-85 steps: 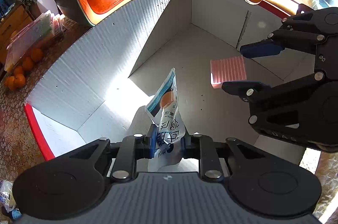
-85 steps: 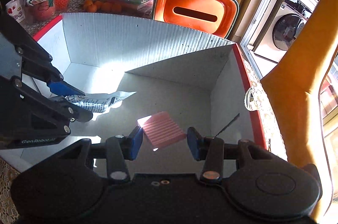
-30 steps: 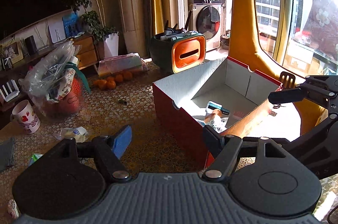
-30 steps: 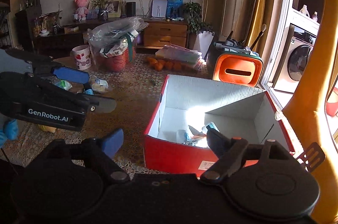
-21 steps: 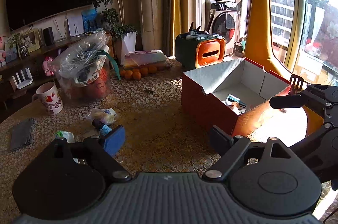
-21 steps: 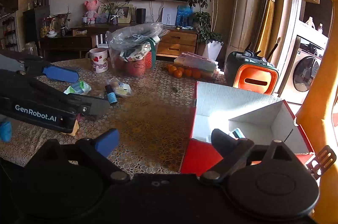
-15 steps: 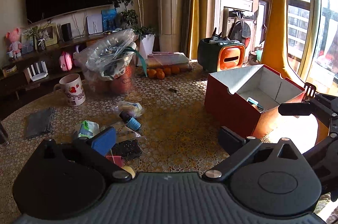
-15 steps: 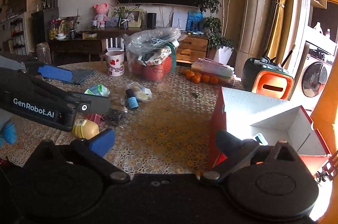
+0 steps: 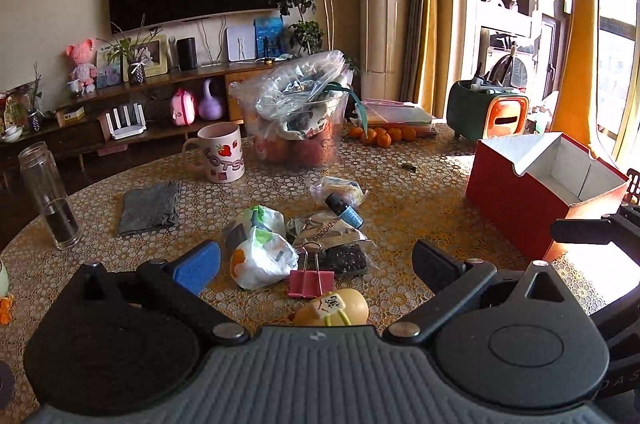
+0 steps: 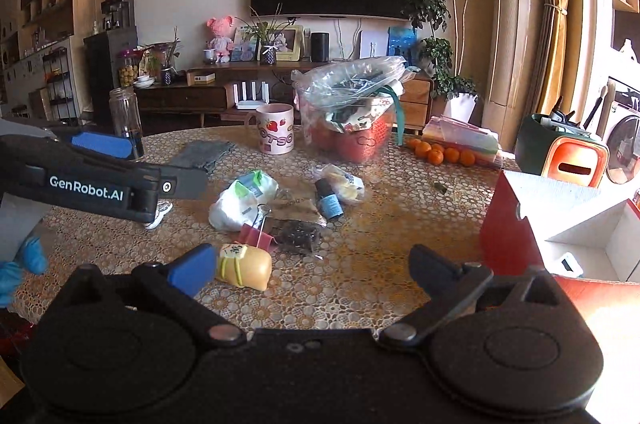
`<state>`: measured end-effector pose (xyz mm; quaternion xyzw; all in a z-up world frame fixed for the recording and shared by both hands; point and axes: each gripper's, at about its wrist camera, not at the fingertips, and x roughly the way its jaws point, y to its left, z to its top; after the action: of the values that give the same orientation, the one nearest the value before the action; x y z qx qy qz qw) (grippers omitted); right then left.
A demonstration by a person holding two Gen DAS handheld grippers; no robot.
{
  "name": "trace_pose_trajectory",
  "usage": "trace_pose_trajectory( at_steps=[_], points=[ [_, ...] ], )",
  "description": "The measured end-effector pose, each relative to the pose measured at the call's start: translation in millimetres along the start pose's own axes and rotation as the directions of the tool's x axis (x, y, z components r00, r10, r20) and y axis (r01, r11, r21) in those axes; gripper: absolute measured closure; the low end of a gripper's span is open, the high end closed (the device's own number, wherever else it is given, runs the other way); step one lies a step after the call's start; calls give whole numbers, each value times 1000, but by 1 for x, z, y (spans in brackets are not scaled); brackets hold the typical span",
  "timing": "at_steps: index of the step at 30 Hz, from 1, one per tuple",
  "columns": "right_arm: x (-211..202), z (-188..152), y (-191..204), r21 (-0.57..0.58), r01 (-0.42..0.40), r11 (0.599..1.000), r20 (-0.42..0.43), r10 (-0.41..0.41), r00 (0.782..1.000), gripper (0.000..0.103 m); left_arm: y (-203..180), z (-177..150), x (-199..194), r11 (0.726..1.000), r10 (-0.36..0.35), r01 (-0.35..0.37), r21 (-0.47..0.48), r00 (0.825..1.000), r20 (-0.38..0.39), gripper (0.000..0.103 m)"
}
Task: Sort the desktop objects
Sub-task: 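Withdraw both grippers from the box back over the table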
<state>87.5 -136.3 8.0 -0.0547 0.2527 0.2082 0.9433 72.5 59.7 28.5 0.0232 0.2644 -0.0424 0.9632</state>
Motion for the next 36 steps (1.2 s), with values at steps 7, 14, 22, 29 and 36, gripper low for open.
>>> trace_pose_trajectory(
  at_steps=[7,14,22,29,36],
  points=[
    [16,0,22,14,-12,1000,-1,12,1000,0,24,-9,2,999,31,-31,-17,1000,-5,0],
    [35,-3,45,-2,-18,1000,-12,18,1000,0,46,-18,10,998,57,-57,-24,998,-6,0],
    [59,-5,63,4,-26,1000,-28,27,999,1,70,-28,29,996,86,-86,-27,996,-18,0],
    [81,-10,72,8,-14,1000,-54,14,998,1,93,-39,50,993,108,-110,-41,993,-45,0],
    [107,-17,78,0,18,1000,-87,-18,996,1,112,-49,72,991,118,-122,-51,990,-76,0]
  ],
)
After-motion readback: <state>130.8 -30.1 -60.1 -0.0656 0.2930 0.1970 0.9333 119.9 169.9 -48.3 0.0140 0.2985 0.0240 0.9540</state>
